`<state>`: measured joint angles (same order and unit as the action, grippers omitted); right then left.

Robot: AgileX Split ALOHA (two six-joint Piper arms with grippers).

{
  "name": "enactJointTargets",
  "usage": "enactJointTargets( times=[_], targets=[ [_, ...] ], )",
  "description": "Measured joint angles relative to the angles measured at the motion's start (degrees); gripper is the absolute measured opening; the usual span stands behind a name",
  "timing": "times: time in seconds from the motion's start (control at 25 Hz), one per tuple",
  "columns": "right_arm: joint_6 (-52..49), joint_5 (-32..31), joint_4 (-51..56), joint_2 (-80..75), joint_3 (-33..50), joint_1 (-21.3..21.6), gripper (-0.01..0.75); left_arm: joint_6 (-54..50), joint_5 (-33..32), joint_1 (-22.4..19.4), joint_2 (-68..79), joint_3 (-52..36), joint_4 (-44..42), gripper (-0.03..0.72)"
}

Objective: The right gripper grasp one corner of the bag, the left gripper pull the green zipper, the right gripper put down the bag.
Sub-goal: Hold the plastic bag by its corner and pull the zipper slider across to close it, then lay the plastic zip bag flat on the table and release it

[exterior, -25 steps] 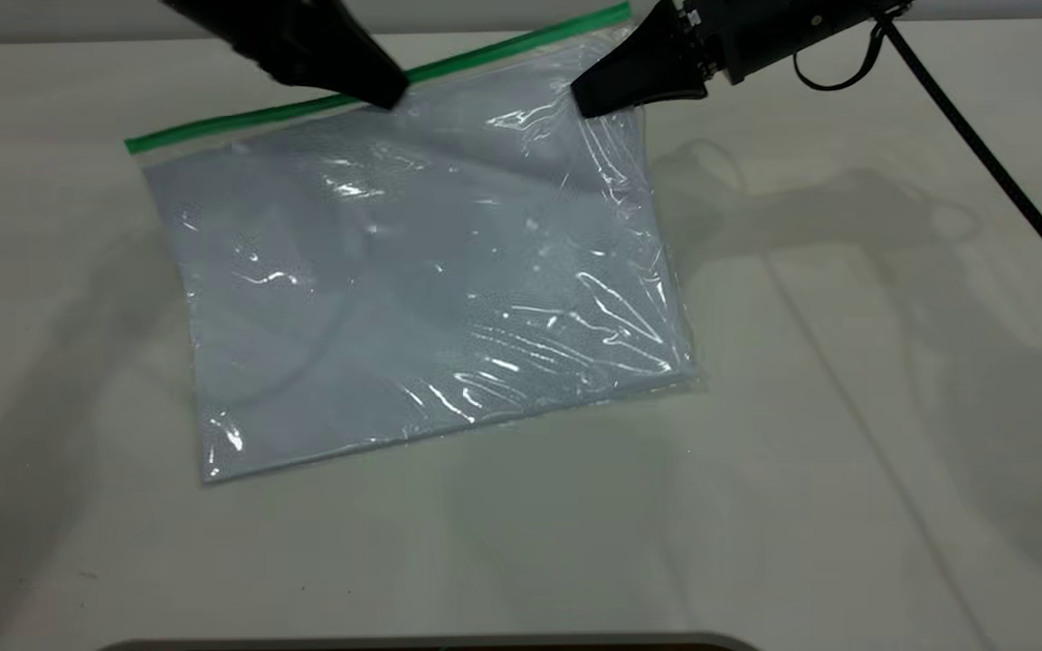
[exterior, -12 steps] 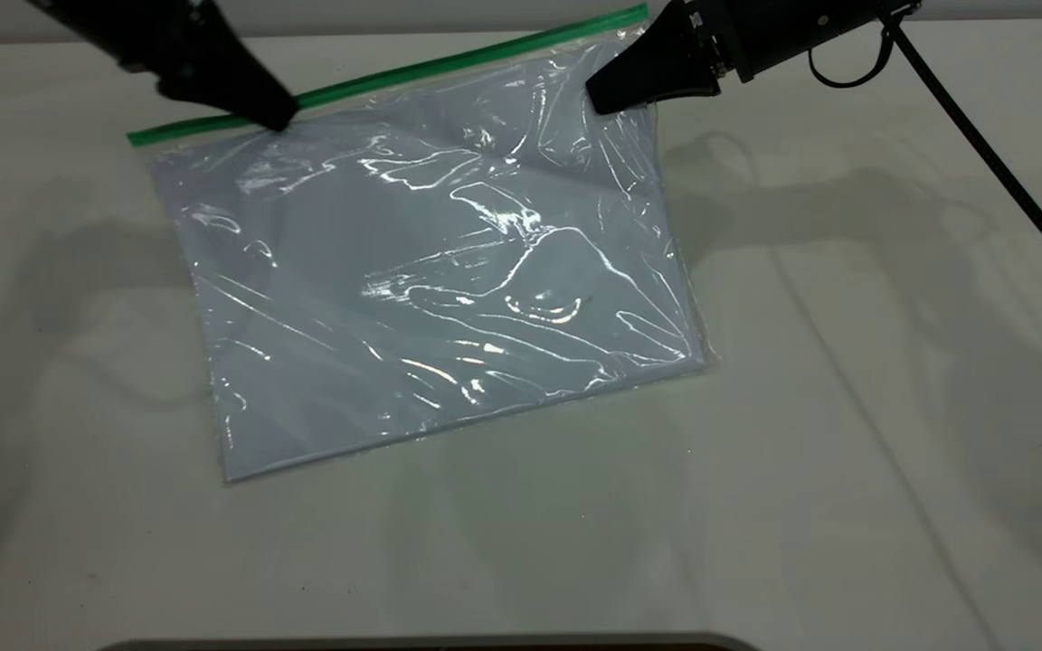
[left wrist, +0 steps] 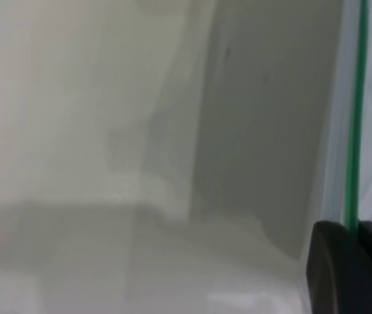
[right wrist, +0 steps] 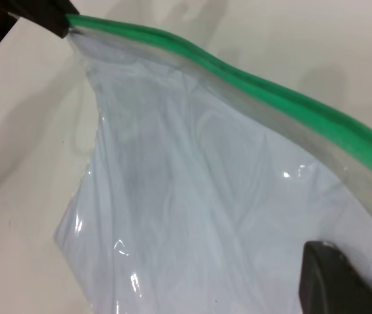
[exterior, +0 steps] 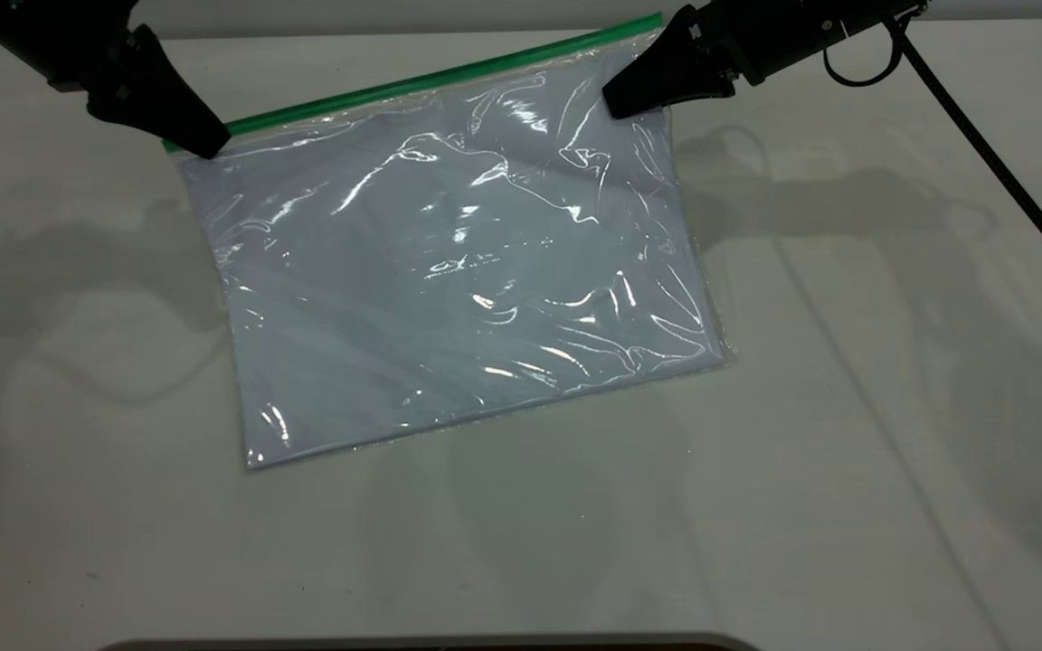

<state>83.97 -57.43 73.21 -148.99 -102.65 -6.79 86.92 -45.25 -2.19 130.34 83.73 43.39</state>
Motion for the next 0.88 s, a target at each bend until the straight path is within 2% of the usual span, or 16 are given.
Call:
enactJointTargets(
  times=[0.24, 0.36, 0.48, 0.72, 0.8, 0.88],
  targets=[
    [0.0, 0.72, -0.07, 0.0, 0.0, 0.0, 0.045, -0.11, -0.06, 0.0, 0.0, 0.0, -0.26, 0.044],
    [-0.14, 1.63, 0.04, 0.0, 0.0, 0.0, 0.09, -0.11, -0.06, 0.0, 0.0, 0.0, -0.54, 0.071],
    [-0.5, 3.68, -0.02, 0.0, 0.0, 0.42, 0.222, -0.11, 0.01, -0.21, 0.0, 0.0, -1.82, 0.151],
    [-7.64, 7.65, -1.01, 0.0, 0.0, 1.04, 0.546, -1.06, 3.71, -0.52, 0.0, 0.0, 2.34, 0.401],
    [-11.05, 9.69, -2.96, 0.06, -0.05, 1.04, 0.599, -3.65, 5.13, -0.52, 0.0, 0.07, 3.9, 0.475],
    [-15.38, 11.42, -7.27, 0.33, -0.67, 1.09, 0.615, -8.38, 5.5, -0.52, -0.44, 0.63, 3.66, 0.522]
  ],
)
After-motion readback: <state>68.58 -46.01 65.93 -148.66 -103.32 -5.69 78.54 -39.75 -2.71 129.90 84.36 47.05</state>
